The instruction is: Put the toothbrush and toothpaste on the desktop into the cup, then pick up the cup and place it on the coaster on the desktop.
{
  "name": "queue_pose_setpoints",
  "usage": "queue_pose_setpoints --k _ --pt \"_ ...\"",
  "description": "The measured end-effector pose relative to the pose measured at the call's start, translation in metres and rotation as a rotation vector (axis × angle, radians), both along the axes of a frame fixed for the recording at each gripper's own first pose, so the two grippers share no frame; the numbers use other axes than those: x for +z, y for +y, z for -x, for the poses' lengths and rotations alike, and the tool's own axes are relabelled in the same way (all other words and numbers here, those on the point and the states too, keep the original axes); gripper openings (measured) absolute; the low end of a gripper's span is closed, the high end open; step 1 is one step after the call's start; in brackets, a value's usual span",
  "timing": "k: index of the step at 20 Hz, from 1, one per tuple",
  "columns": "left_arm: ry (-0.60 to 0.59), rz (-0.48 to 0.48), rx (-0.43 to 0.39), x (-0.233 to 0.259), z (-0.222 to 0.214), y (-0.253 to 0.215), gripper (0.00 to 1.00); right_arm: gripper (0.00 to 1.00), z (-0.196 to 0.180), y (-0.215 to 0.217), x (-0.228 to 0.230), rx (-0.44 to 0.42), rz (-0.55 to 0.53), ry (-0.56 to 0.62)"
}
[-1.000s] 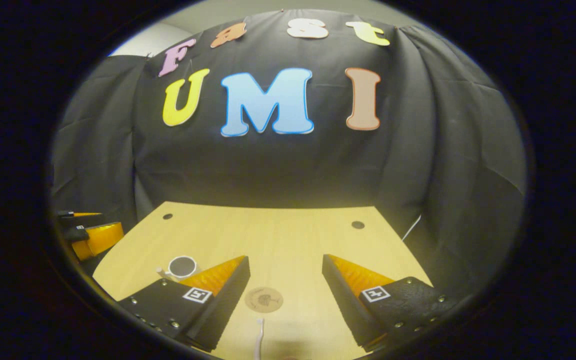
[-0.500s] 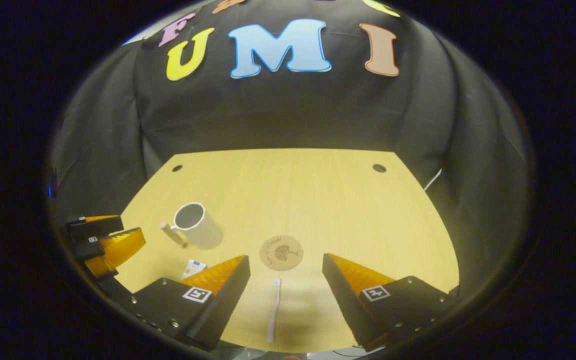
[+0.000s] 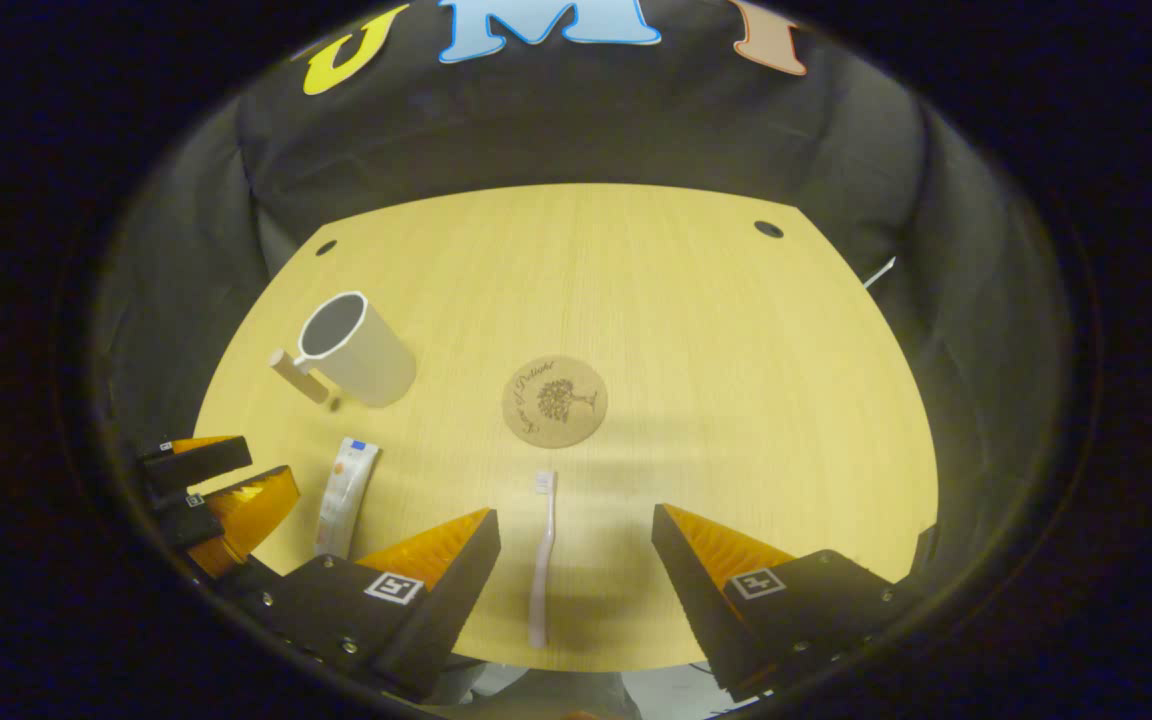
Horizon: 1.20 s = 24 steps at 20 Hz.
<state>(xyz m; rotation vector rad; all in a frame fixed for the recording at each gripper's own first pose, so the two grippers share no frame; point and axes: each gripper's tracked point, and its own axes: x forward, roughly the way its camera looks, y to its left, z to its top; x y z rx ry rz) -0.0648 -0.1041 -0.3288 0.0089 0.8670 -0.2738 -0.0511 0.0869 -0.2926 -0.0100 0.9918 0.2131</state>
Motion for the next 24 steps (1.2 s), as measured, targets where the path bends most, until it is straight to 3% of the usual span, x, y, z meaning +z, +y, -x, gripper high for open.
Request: queue_pose_setpoints --k 1,8,12,15,17,21,24 --pt "0.024 -0.007 -0.003 -0.009 0.003 -0.001 1.0 0.95 0.003 0.001 -0.011 -0.001 0.003 0.024" --pt "0.2 -0.039 0.011 -0.062 0.013 0.0 1.0 0.96 0.021 0.01 -0.057 -0.02 0.005 0.221" --pt "0.256 -0.076 0.009 -0.08 0.016 0.005 0.93 0.96 0.025 0.014 -0.071 -0.001 0.037 0.258" --pt "0.296 -0.097 0.015 -0.093 0.019 0.007 0.97 0.96 0.028 0.014 -0.079 0.015 0.073 0.279" --pt "0.32 -0.108 0.025 -0.101 0.021 0.01 0.93 0.96 0.031 0.014 -0.083 0.026 0.093 0.291" --pt "0.343 -0.082 0.041 -0.103 0.021 0.008 0.99 0.97 0.031 0.014 -0.088 0.029 0.105 0.296" --pt "0.359 -0.087 0.028 -0.103 0.02 0.007 0.96 0.98 0.031 0.016 -0.086 0.028 0.11 0.305"
